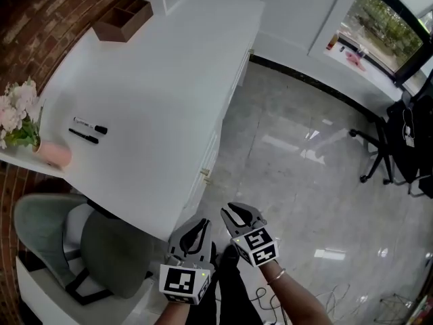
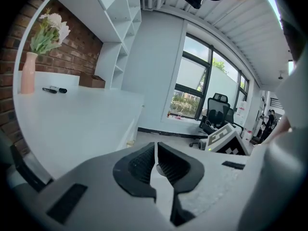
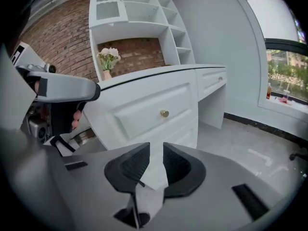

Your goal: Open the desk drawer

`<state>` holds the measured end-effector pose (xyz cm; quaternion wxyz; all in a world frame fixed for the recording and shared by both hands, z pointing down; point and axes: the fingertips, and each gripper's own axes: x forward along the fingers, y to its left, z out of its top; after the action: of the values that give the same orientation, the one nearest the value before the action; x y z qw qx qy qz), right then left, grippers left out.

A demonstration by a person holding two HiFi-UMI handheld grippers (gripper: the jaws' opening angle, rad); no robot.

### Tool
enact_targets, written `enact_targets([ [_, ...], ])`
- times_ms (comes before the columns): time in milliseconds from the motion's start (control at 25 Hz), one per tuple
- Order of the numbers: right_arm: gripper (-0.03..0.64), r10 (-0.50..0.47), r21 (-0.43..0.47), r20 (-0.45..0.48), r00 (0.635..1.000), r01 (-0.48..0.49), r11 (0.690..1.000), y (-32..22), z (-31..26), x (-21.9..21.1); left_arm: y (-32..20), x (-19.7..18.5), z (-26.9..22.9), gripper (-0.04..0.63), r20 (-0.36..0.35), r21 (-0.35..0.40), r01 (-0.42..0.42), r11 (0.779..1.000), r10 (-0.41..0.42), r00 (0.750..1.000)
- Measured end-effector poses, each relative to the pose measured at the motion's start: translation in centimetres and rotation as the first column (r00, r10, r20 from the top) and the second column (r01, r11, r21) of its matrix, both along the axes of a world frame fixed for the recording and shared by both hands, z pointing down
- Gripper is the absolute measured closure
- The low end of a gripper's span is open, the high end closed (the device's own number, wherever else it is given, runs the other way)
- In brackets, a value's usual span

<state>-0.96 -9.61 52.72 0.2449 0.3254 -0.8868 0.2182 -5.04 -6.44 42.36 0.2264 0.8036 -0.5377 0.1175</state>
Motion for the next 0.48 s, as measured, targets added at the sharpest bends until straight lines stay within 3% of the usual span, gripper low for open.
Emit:
enact_targets([
  [160,0.555,-0.041,0.001,-0.019,0.999,0.041,0.999,-1.8,2.6,-0.4,-0.9,0.8,1.1,0.569,0.018,0.020,0.001,1.000,-0.002,1.000],
  [480,0.552,-0.105,-0.004,-0.021,0.994,0.105,0.994,-3.8,6.9,-1.9,-1.5,0.9,6.4,0.569,-0.012,-0.065,0.012,0.998,-0.013,1.000],
])
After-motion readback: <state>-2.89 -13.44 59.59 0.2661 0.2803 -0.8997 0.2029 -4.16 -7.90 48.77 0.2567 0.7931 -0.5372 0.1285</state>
